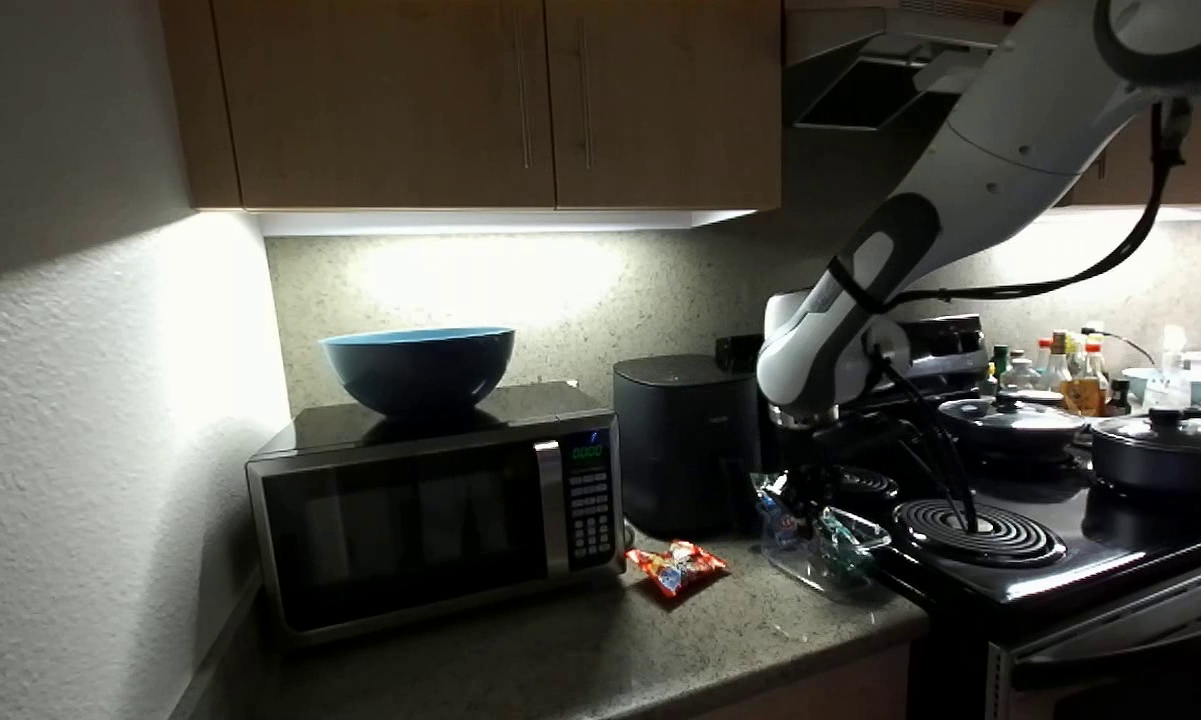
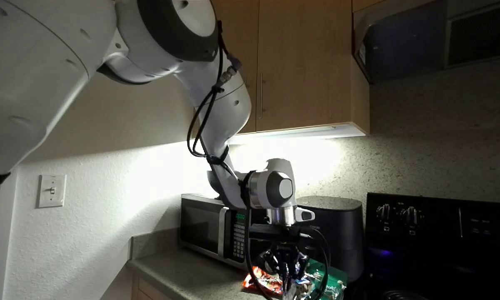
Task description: Put the green and blue packets into the container
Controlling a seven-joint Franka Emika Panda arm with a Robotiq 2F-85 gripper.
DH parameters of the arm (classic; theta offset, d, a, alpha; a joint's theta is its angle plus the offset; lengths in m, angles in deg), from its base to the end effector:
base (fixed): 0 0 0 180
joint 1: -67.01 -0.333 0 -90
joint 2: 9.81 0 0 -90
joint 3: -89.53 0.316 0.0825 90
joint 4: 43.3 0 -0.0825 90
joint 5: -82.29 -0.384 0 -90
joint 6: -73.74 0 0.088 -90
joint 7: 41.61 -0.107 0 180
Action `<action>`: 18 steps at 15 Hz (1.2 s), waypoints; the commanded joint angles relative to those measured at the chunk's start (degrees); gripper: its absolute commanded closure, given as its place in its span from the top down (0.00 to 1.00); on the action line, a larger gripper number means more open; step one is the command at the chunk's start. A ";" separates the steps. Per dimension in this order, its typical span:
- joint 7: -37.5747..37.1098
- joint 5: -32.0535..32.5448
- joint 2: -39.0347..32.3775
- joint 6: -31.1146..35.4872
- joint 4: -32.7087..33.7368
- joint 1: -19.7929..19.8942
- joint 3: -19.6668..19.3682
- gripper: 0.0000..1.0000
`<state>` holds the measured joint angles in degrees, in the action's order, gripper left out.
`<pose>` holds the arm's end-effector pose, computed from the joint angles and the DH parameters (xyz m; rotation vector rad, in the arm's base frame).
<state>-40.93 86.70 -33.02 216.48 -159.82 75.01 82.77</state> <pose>0.5858 -0.1520 0.2506 3.0285 -0.2656 0.0622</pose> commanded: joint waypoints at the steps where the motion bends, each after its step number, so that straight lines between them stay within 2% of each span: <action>1: 3.73 -4.14 5.74 9.94 -9.75 3.65 -0.32 0.08; 4: 7.01 -4.55 6.57 13.39 -12.83 6.20 -0.85 0.08; 7: 9.19 -4.73 6.21 13.35 -13.82 8.52 -1.25 0.08; 8: 10.23 -4.78 5.99 12.41 -13.72 9.23 -1.20 0.33; 10: 11.42 -4.77 5.89 11.51 -13.84 10.06 -1.20 0.38; 18: 10.96 -3.22 5.73 11.03 -13.78 9.28 -2.20 0.87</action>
<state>-32.62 83.87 -28.57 228.31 -171.92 83.69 81.35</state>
